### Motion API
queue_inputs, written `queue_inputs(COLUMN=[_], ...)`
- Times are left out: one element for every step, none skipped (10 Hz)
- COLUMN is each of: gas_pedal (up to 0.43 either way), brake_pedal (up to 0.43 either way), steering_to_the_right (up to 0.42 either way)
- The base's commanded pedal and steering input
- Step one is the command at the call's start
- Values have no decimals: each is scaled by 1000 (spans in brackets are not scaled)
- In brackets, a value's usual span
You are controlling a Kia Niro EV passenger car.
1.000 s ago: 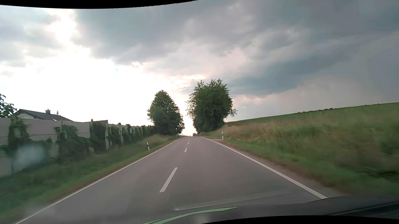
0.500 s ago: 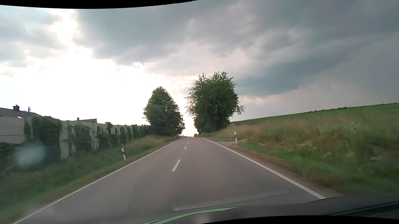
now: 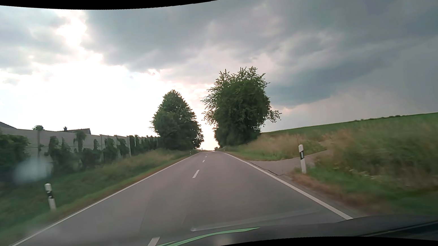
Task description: Follow the waypoints while adhering to traffic rules and regulations
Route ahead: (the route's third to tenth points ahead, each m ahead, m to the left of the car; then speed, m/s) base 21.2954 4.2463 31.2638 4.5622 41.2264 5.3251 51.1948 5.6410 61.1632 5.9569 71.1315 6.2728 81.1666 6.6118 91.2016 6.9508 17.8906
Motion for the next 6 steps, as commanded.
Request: queue_inputs(gas_pedal=[150, 150, 150, 150, 150, 150], brake_pedal=[0, 0, 0, 0, 0, 0], steering_to_the_right=[-4, -4, -4, -4, -4, -4])
